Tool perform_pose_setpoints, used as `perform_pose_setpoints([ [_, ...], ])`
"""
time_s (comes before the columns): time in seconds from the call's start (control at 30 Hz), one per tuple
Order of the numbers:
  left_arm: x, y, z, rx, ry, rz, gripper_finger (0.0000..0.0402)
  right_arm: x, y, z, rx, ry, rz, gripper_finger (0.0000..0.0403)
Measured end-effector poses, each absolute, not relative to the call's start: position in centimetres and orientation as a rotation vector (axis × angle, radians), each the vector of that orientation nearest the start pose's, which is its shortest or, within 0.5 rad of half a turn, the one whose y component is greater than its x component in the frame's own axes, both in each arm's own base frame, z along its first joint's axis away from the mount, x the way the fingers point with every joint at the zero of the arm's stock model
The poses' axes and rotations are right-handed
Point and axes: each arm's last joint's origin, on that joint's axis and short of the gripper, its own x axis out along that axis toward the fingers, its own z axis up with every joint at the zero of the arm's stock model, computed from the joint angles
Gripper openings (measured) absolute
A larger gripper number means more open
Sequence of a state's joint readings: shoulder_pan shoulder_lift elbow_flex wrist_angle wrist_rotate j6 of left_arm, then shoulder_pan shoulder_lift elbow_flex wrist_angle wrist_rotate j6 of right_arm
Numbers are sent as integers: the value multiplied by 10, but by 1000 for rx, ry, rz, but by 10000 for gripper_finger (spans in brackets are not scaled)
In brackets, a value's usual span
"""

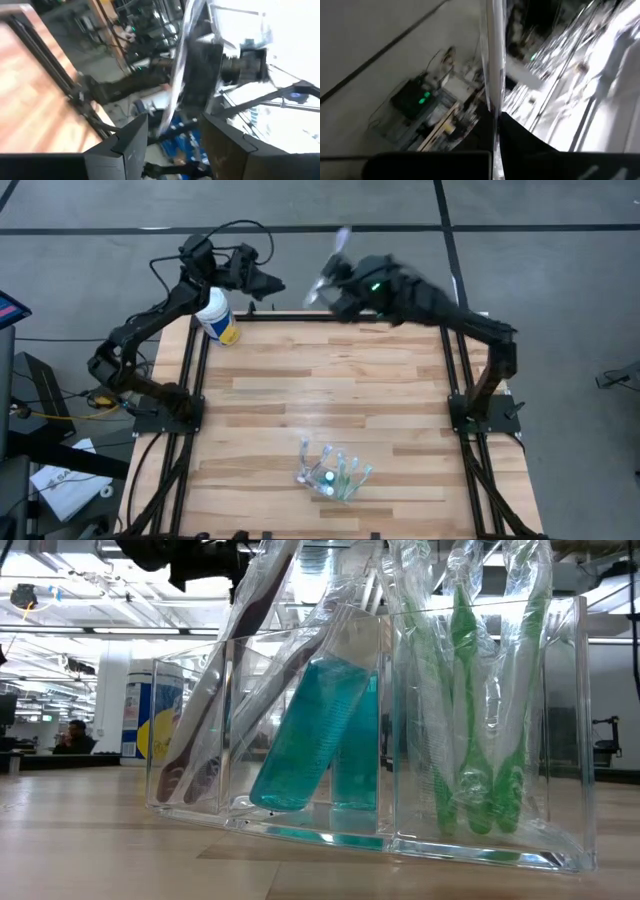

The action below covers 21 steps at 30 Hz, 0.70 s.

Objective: Pick & Place toothbrushing station
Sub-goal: Put the purple toothbrush in the transparent organizer

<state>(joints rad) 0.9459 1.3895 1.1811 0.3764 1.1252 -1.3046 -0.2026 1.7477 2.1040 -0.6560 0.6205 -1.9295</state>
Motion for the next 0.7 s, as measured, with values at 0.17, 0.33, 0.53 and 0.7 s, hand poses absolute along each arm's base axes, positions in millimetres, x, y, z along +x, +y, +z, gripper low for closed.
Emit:
perform_pose_setpoints([
  [0.17, 202, 230, 400, -1179, 31, -231, 175, 386, -79, 452, -1916, 991, -176, 0],
  [0.33, 211, 220, 411, -1160, 44, -282, 175, 410, -80, 445, -2023, 961, -228, 0],
  [0.53, 215, 216, 411, -1126, 43, -297, 172, 411, -75, 455, -2056, 871, -267, 0],
  [0.7, 207, 225, 412, -1080, -10, -245, 172, 413, -64, 450, -2041, 867, -218, 0],
])
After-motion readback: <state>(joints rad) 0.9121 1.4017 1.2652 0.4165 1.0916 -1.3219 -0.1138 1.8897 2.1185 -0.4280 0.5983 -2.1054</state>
